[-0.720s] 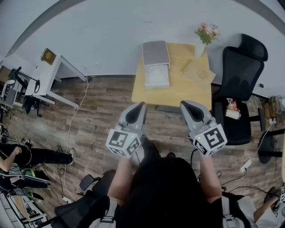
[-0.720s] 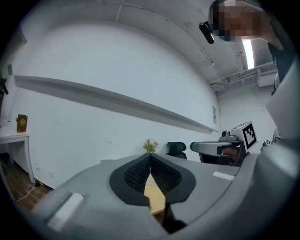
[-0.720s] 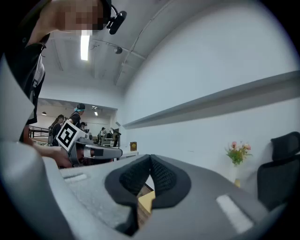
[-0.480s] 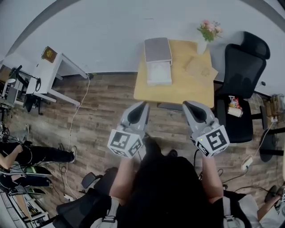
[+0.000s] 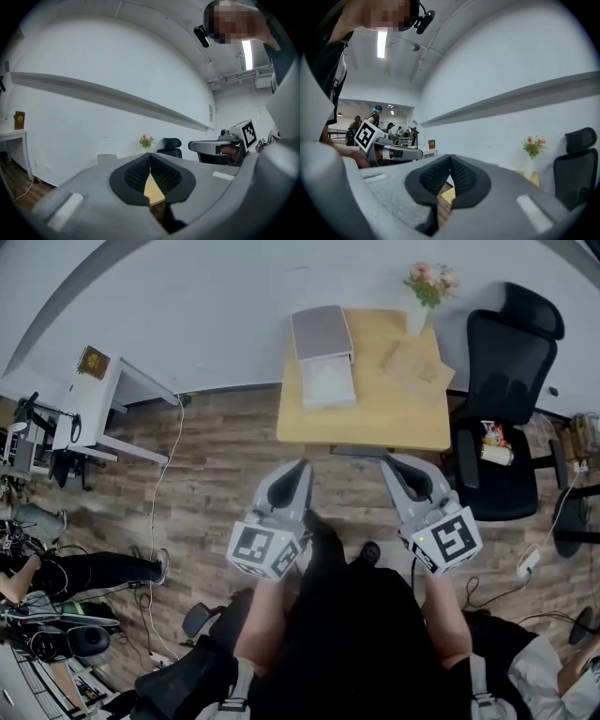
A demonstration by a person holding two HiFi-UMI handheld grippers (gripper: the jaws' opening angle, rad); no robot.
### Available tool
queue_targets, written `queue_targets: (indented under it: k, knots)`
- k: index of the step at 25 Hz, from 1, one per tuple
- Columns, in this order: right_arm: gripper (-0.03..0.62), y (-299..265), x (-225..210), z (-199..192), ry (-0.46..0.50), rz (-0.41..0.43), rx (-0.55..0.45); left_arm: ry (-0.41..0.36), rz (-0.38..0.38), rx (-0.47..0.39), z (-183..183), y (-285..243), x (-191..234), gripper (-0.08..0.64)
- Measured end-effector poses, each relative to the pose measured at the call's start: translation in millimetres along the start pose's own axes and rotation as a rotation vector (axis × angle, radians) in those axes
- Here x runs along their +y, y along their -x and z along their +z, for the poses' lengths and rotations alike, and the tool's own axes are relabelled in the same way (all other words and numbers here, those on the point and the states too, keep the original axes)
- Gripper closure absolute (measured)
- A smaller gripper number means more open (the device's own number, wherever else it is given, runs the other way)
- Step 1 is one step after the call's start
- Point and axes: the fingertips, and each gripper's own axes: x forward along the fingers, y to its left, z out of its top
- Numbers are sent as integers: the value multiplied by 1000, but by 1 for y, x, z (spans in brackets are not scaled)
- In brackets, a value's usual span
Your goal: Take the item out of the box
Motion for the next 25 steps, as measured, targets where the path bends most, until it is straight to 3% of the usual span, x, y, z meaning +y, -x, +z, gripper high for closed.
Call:
queue_targets:
  k: [6, 10, 17, 25]
  knots:
    - [589, -4, -7, -21, -58, -12, 9, 46, -37, 52, -25, -8, 3, 551]
    - [589, -28, -13, -23, -64, -36, 19, 60, -9, 57, -30, -17, 36, 551]
    - [589, -87, -32, -4, -13, -55, 38, 30, -62, 11, -3, -65, 87, 551]
    - [589, -156, -59, 12, 19, -137, 50, 57, -100, 10, 11, -104, 159, 551]
